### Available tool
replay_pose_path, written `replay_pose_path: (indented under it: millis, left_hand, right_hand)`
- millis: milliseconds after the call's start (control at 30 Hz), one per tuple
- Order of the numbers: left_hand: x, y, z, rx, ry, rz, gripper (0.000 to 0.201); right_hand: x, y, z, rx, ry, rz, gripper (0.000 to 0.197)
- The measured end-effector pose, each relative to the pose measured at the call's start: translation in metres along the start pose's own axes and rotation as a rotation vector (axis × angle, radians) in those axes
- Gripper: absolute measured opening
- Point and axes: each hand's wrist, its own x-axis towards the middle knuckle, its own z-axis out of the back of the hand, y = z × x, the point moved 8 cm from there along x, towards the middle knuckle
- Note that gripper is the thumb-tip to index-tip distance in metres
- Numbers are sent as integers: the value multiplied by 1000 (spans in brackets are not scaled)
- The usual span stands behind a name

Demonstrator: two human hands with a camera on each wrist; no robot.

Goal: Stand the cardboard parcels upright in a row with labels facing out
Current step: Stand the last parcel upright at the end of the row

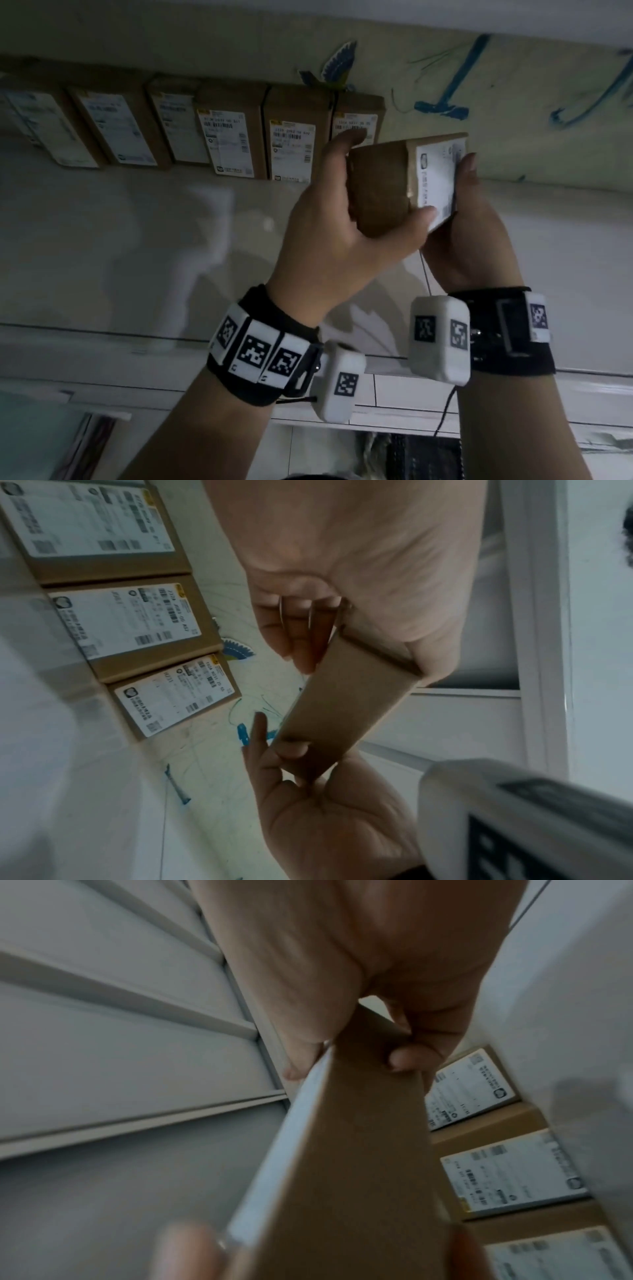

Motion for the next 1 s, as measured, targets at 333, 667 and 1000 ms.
replay_pose_path:
  millis: [333, 667, 1000]
  left_hand:
    - [17, 14, -26, 146, 93, 27, 63]
    - [47, 30, -29, 344, 153, 148, 39]
    - [117, 58, -20, 656, 272, 348, 56]
  right_hand:
    - [-1, 30, 8, -139, 86, 159, 45]
    - [24, 50, 18, -371, 109, 126, 62]
    - [98, 43, 56, -675, -282, 101, 45]
